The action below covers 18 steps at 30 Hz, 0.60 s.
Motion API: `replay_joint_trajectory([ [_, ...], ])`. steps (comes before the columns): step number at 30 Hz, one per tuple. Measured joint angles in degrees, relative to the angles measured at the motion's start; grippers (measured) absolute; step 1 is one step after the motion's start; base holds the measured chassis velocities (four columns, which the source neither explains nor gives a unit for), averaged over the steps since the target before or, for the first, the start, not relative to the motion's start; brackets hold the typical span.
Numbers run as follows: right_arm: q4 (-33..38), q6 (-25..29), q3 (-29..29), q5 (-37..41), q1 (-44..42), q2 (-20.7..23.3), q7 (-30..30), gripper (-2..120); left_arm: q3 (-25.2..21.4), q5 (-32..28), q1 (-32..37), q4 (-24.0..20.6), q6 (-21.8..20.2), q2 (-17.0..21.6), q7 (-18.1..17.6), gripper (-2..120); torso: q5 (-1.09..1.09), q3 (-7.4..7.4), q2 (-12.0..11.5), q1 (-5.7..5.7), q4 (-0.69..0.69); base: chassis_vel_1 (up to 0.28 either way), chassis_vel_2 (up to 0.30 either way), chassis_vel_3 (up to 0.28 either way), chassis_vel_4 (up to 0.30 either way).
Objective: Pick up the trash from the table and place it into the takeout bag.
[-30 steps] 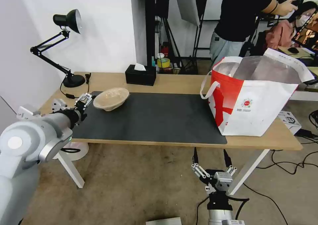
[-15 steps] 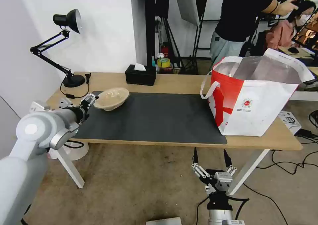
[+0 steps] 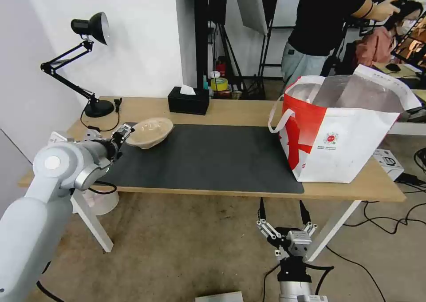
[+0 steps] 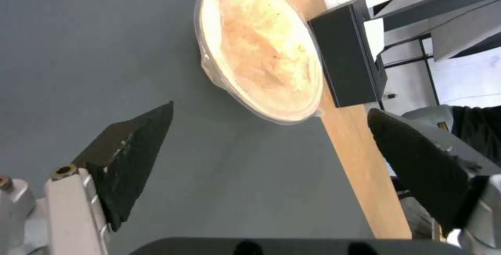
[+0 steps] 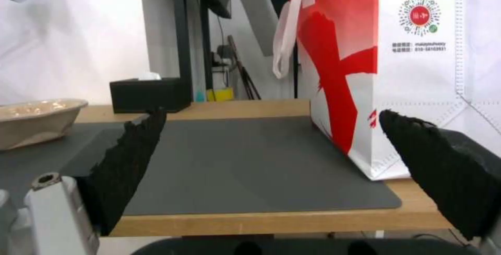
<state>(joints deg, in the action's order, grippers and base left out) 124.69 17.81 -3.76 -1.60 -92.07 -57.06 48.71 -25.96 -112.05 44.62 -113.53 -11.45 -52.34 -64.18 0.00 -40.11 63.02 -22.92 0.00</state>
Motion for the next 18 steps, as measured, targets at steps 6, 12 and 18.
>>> replay_joint_trajectory([
  [6,0.0,0.0,0.0,0.0,0.0,0.0,0.0,100,0.75,-0.8,-1.9,1.38,0.08,-0.29,-0.11,100,0.0,0.0,0.0,0.0,0.0,0.0,0.0,0.0,0.0],
  [12,0.0,0.0,0.0,0.0,0.0,0.0,0.0,100,1.58,-0.86,-4.09,3.62,0.65,-1.02,-0.25,100,0.0,0.0,0.0,0.0,0.0,0.0,0.0,0.0,0.0],
  [18,0.0,0.0,0.0,0.0,0.0,0.0,0.0,100,1.78,-0.47,-4.97,5.78,0.58,-1.42,-0.3,100,0.0,0.0,0.0,0.0,0.0,0.0,0.0,0.0,0.0],
])
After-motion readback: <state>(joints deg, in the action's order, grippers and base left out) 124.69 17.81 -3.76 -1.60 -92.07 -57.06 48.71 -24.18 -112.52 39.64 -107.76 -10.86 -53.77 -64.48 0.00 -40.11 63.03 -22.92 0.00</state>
